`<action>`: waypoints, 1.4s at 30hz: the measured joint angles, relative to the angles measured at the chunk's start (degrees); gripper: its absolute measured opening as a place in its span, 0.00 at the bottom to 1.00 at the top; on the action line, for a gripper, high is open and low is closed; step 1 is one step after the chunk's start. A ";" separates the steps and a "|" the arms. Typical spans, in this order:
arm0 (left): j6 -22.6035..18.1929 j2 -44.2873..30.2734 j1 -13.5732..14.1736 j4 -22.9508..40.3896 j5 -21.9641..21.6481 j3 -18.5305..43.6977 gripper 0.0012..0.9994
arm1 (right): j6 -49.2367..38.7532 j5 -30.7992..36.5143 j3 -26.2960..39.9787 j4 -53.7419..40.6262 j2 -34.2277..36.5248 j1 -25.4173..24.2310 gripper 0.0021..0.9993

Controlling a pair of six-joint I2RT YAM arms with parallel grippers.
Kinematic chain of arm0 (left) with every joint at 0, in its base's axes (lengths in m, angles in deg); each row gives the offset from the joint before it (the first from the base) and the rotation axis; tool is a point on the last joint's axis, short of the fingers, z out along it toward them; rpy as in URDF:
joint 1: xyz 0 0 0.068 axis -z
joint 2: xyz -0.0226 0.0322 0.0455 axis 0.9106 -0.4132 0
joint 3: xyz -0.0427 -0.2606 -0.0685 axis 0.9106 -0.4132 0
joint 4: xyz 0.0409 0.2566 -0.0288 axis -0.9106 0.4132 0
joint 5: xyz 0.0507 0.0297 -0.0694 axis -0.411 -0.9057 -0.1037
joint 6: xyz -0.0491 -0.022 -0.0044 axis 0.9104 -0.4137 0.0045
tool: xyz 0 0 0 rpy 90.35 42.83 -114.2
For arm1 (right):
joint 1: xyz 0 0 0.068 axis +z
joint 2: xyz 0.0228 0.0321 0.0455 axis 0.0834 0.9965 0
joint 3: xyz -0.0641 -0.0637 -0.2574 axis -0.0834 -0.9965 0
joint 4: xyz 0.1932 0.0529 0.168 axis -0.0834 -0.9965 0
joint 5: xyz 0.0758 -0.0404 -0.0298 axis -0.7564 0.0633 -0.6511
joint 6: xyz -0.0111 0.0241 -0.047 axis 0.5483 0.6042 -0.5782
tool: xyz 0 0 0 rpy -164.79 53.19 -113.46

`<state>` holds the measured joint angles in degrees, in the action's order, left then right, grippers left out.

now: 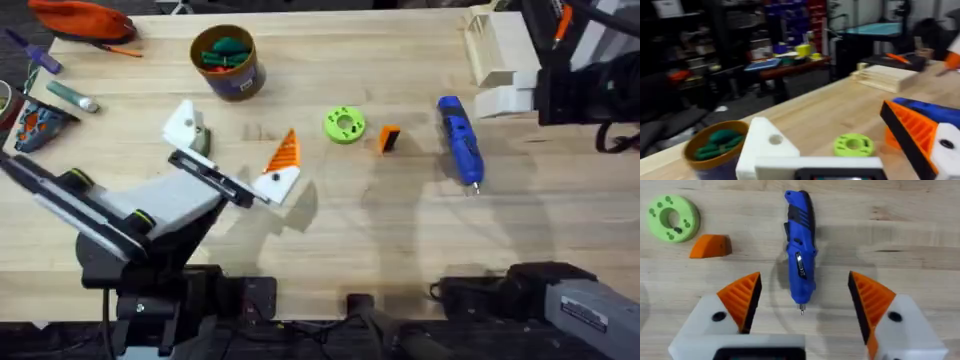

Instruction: Pick up the gripper from the table and insert it into the empty holder that is missing its gripper. Then pick up a screw, insert it into the mounting hole, and use the screwdriver to tighten it. Finally, clean up the table by picking up the vegetable and placing it into the bucket.

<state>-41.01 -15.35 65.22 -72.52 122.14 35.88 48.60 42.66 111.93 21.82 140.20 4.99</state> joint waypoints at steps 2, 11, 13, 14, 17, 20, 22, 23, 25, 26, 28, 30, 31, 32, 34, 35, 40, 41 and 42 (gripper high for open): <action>-0.04 0.00 0.25 0.50 3.41 0.00 0.99 | 0.00 0.02 0.00 0.00 -0.02 0.00 0.99; 3.98 0.00 0.36 1.60 21.56 0.00 0.99 | 0.00 0.02 0.00 0.00 -0.02 0.00 0.99; 6.22 -0.01 0.36 3.06 23.22 0.00 0.99 | 0.00 0.02 0.00 0.00 -0.02 0.00 0.99; 7.12 -0.02 0.36 3.95 23.85 0.00 0.99 | 0.00 0.02 0.00 0.00 -0.02 0.00 0.99; 8.80 0.01 0.36 7.55 25.21 0.00 0.99 | 0.00 0.02 0.00 0.00 -0.02 0.00 0.99; 9.27 -0.02 0.36 11.07 25.92 -0.04 0.99 | 0.00 0.02 0.00 0.00 -0.02 0.00 0.99; 8.14 0.00 0.36 12.36 26.91 -0.04 0.99 | 0.00 0.02 0.00 0.00 -0.02 0.00 0.99; 7.01 -0.01 0.36 13.02 27.69 -0.04 0.99 | 0.00 0.02 0.00 0.00 -0.02 0.00 0.99; 3.92 -0.02 0.35 14.77 29.59 -0.04 0.99 | 0.00 0.01 0.00 0.00 -0.02 0.00 0.99; 2.15 0.01 0.33 15.26 30.68 0.00 0.99 | 0.00 0.00 0.00 0.00 -0.02 0.00 0.99; -1.22 0.00 0.36 15.74 32.81 0.07 0.99 | 0.00 0.01 0.00 -0.01 -0.02 0.00 0.99; -3.64 0.01 0.36 15.92 34.08 0.09 0.99 | 0.00 0.02 0.00 0.00 -0.02 0.00 0.99; -4.56 0.01 0.36 16.03 34.55 0.09 0.99 | 0.00 0.01 0.00 0.00 -0.02 0.00 0.99; -5.27 0.01 0.36 16.10 35.03 0.09 0.99 | 0.00 0.01 0.00 0.00 -0.02 0.00 0.99; -6.15 0.00 0.36 16.15 35.53 0.09 0.99 | 0.00 0.02 0.00 0.00 -0.02 0.00 0.99; -6.44 0.01 0.36 16.20 35.66 0.09 0.99 | 0.00 0.00 0.00 0.00 -0.02 0.00 0.99; -7.44 0.00 0.36 16.29 36.14 0.09 0.99 | 0.00 0.02 0.00 0.00 -0.02 0.00 0.99; -7.46 -0.02 0.36 16.29 36.22 0.09 0.99 | 0.00 0.01 0.00 0.00 -0.02 0.00 0.99; -7.38 0.01 0.36 16.29 36.24 0.09 0.99 | 0.00 0.02 0.00 0.00 -0.02 0.00 0.99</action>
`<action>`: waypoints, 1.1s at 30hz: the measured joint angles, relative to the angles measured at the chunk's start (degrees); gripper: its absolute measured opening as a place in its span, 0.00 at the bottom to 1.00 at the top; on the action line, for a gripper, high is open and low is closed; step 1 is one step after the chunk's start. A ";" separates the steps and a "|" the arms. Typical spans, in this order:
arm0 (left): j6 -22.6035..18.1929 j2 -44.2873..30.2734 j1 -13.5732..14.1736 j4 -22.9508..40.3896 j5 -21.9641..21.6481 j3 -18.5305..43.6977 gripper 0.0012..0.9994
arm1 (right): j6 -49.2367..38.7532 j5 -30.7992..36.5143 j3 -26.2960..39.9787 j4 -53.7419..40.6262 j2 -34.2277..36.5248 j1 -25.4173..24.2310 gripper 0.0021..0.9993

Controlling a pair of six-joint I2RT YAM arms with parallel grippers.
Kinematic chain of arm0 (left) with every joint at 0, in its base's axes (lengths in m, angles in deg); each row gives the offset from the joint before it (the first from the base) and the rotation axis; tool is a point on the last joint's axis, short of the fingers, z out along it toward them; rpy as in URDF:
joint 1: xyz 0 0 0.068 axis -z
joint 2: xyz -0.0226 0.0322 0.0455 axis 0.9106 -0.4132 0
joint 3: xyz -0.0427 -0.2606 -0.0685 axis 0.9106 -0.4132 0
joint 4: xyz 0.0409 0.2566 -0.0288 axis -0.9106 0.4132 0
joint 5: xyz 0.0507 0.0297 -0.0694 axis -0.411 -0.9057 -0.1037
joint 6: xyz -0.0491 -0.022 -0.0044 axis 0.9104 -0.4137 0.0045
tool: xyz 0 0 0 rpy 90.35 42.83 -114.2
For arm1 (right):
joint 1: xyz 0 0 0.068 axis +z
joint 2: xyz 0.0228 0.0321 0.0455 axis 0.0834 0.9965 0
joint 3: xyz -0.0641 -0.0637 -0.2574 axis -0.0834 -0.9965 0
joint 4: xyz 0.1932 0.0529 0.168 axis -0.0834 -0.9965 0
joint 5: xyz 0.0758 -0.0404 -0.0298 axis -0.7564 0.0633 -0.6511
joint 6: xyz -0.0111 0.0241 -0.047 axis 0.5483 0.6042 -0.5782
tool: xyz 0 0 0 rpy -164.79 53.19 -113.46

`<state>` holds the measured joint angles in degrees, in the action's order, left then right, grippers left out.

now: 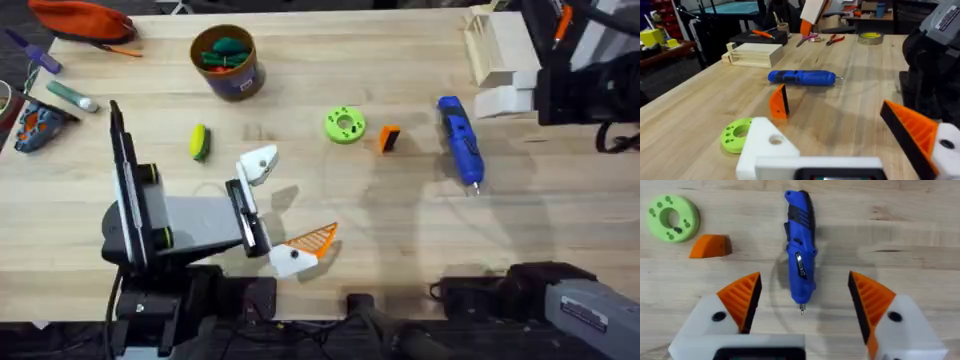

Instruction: Pick up the gripper from the table and insert it into the empty holder that is missing its gripper. Then pick up a screw, insert it into the mounting hole, and use the screwdriver to tighten it. Finally, clean up the table by picking up the vegetable and placing it into the bucket.

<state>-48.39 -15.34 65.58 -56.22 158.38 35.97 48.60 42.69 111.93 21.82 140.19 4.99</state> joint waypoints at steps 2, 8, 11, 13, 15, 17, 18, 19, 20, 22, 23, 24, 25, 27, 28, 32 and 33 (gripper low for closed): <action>0.75 0.00 0.00 0.00 -0.02 0.00 0.99 | 0.00 -0.01 0.00 0.00 0.00 0.00 0.99; 3.79 0.00 0.00 -0.09 -0.33 0.00 0.99 | 0.00 0.00 0.00 0.00 0.00 0.00 0.99; 5.62 -0.02 0.00 -0.17 -0.74 0.00 0.99 | 0.00 0.00 0.00 0.00 0.00 0.00 0.99; 5.95 0.00 0.00 -0.18 -0.76 0.00 0.99 | 0.00 -0.02 0.00 0.00 0.00 0.00 0.99; 5.97 -0.01 0.00 -0.18 -0.76 0.00 0.99 | 0.00 -0.02 0.00 0.00 0.00 0.00 0.99; 5.97 0.00 0.00 -0.17 -0.76 0.00 0.99 | 0.00 0.00 0.00 0.00 0.00 0.00 0.99; 5.97 -0.01 -0.01 -0.19 -0.76 0.00 0.99 | 0.00 0.00 0.00 0.00 0.00 0.00 0.99; 5.97 0.00 0.00 -0.18 -0.76 0.00 0.99 | 0.00 -0.01 0.00 0.00 0.00 0.00 0.99; 5.97 0.00 0.00 -0.20 -0.76 0.00 0.99 | 0.00 0.00 0.00 0.00 0.00 0.00 0.99; 5.97 -0.01 0.00 -0.17 -0.76 0.00 0.99 | 0.00 0.00 0.00 0.00 0.00 0.00 0.99; 5.97 0.00 0.00 -0.20 -0.76 0.00 0.99 | 0.00 -0.02 0.00 0.00 0.00 0.00 0.99; 5.97 -0.01 0.00 -0.20 -0.76 0.00 0.99 | 0.00 0.00 0.00 0.00 0.02 0.00 0.99; 5.97 0.00 0.00 -0.17 -0.76 0.00 0.99 | 0.00 0.00 0.00 0.00 0.00 0.00 0.99; 5.97 0.00 0.00 -0.19 -0.76 0.00 0.99 | 0.00 -0.02 0.00 0.00 0.00 0.00 0.99; 5.97 0.00 -0.01 -0.19 -0.76 0.00 0.99 | 0.00 0.00 0.00 0.00 0.00 0.00 0.99; 5.97 0.00 0.00 -0.19 -0.76 0.00 0.99 | 0.00 -0.02 0.00 0.00 0.00 0.00 0.99; 5.97 0.00 0.00 -0.20 -0.76 0.00 0.99 | 0.00 0.00 0.00 0.00 0.00 0.00 0.99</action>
